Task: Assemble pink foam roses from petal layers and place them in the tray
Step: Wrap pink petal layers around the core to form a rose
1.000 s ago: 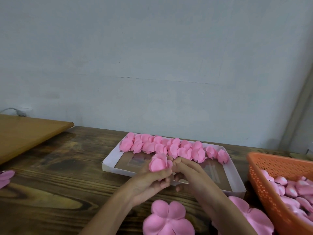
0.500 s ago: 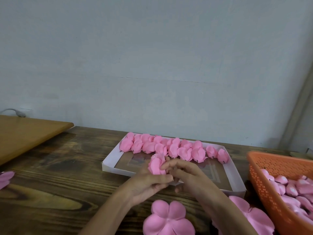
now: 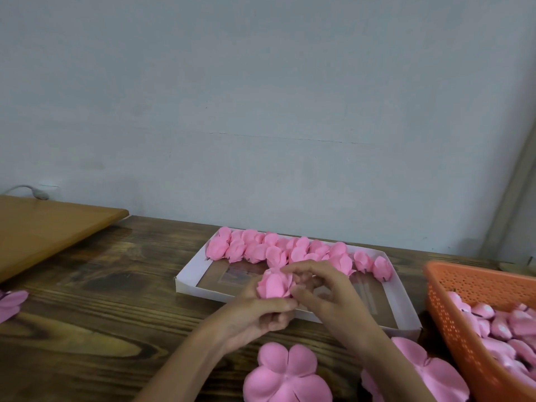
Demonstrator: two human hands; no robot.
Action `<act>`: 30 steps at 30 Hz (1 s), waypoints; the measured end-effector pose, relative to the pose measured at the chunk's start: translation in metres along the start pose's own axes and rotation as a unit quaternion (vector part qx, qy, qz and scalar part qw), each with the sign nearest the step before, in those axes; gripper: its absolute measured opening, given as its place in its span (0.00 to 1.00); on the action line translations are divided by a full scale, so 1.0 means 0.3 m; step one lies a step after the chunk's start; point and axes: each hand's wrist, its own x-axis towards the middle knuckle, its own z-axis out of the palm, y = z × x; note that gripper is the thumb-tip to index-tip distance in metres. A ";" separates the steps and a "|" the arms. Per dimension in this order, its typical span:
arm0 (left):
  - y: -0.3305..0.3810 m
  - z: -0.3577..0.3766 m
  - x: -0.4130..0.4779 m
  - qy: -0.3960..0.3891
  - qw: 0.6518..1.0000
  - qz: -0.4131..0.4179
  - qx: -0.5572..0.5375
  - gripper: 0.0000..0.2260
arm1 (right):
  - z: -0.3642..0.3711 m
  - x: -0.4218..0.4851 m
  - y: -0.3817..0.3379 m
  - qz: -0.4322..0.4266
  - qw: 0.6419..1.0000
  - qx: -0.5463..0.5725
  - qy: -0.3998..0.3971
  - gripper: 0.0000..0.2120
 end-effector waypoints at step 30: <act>0.001 -0.001 -0.009 -0.040 0.995 -0.080 -0.042 0.06 | -0.059 -0.010 -0.002 -0.040 0.990 -0.111 -0.083 0.12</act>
